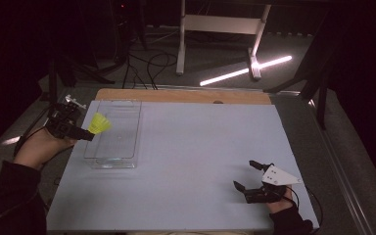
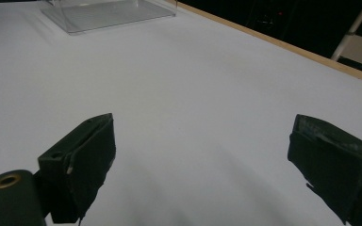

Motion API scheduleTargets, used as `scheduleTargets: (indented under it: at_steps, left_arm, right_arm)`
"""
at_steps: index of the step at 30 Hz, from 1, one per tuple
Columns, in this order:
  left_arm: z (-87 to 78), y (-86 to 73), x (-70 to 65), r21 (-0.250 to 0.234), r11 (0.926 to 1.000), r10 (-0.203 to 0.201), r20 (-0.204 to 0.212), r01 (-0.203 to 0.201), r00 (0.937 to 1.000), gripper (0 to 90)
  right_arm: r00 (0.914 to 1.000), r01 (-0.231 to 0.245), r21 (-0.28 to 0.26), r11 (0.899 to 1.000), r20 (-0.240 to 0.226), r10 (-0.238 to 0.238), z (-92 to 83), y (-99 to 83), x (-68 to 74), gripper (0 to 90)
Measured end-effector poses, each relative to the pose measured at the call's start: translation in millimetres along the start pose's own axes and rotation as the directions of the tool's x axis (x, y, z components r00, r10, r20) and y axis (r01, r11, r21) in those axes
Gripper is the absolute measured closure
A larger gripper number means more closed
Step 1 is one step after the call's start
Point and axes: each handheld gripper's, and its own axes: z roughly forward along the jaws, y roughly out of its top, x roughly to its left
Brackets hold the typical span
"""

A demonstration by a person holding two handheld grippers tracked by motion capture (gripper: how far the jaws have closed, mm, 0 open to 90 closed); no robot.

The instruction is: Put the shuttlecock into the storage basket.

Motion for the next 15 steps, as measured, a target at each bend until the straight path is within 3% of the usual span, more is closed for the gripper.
scheduleTargets:
  at_steps: [4,5,15]
  left_arm:
    - [6.4,-3.0,1.1,0.004,1.0,-0.003,0.008,0.003,1.0,64.9]
    - [11.1,-4.9,1.9,0.002,1.0,0.002,0.04,-0.002,0.9992,64.9]
    - [33.2,-10.5,2.0,0.027,0.9996,0.007,0.037,-0.008,0.9993,64.9]
  right_arm:
    - [1.0,-0.001,-0.001,1.0,0.001,0.001,0.0,-0.1,-0.1,8.6]
    - [1.0,-0.001,0.0,1.0,0.0,0.001,0.0,0.0,0.0,8.6]
    - [1.0,-0.001,0.0,1.0,-0.002,0.001,-0.2,0.0,-0.2,8.6]
